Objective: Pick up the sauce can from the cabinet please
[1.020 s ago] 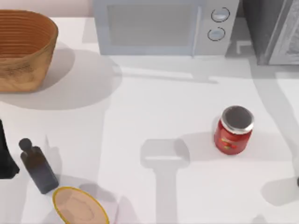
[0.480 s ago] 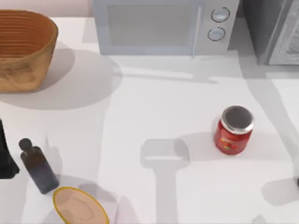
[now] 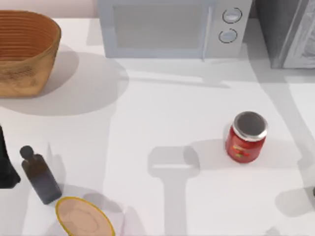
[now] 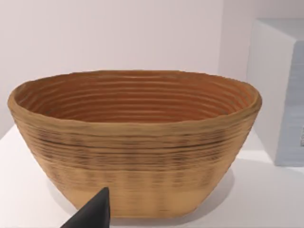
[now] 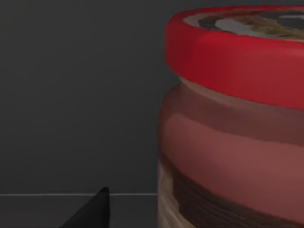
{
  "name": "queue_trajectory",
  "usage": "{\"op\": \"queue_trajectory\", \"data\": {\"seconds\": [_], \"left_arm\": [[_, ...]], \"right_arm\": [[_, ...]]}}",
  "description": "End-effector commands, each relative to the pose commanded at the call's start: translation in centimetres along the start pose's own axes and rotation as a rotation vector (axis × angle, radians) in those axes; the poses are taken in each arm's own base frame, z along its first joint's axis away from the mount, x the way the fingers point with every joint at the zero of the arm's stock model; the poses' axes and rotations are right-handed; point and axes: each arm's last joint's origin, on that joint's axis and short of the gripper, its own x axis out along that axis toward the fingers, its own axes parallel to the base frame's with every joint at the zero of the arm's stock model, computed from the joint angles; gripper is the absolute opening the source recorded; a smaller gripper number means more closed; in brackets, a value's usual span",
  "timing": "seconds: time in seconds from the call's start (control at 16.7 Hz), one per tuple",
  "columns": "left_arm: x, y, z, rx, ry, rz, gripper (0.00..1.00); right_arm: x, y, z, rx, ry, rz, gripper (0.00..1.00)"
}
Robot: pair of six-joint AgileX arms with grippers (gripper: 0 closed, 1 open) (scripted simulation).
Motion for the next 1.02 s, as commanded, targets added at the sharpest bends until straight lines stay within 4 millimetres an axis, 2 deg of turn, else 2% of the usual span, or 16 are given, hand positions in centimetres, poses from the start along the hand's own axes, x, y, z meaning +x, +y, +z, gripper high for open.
{"op": "queue_trajectory", "data": {"seconds": [0.12,0.36,1.02], "left_arm": [[0.00,0.00,0.00,0.000,0.000,0.000,1.00],[0.00,0.00,0.00,0.000,0.000,0.000,1.00],[0.00,0.00,0.00,0.000,0.000,0.000,1.00]], "right_arm": [[1.04,-0.04,-0.10,0.000,0.000,0.000,1.00],[1.24,-0.06,-0.12,0.000,0.000,0.000,1.00],[1.24,-0.06,-0.12,0.000,0.000,0.000,0.17]]}}
